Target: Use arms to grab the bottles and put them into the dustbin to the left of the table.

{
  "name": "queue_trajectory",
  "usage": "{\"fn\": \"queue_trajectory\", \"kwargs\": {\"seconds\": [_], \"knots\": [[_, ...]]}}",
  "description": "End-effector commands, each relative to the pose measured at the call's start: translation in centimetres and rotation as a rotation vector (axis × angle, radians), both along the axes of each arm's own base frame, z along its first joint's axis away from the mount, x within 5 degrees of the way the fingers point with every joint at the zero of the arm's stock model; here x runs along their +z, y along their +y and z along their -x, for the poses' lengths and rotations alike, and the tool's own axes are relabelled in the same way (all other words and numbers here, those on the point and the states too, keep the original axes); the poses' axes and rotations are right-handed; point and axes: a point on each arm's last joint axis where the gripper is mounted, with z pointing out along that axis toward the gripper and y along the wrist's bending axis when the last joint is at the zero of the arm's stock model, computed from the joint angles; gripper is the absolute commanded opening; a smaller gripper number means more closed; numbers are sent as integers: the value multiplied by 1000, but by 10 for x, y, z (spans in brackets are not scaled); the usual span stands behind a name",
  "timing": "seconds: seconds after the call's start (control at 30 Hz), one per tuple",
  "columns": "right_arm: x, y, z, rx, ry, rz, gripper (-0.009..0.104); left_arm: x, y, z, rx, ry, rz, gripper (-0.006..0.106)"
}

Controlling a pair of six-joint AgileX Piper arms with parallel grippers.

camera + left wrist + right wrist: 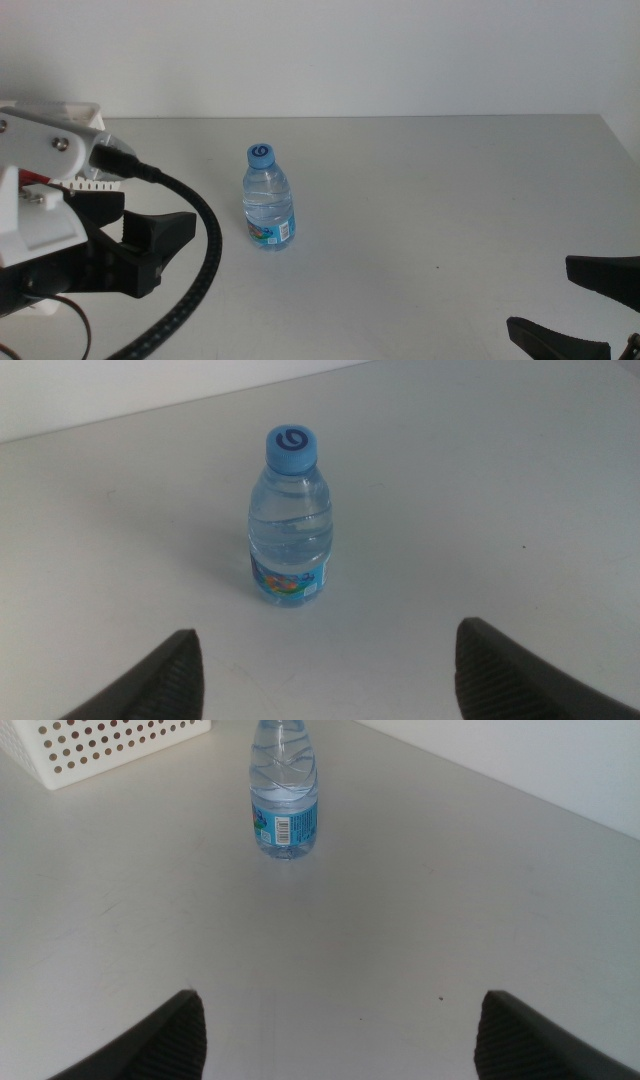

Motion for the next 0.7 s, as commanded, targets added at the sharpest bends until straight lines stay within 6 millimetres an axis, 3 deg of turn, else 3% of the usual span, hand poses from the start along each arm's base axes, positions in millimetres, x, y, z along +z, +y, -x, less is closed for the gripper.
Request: {"fn": "queue_trajectory", "kwargs": {"seconds": [0.0,0.37,0.67], "knots": [[18,2,-2,6,-87,-53,70,15,-2,-2,-3,-90,48,83],[18,2,-2,6,-87,-53,70,30,-4,-7,-1,-246,116,83],[18,2,-2,6,-87,-53,70,17,-20,-37,-9,-278,99,83]]}}
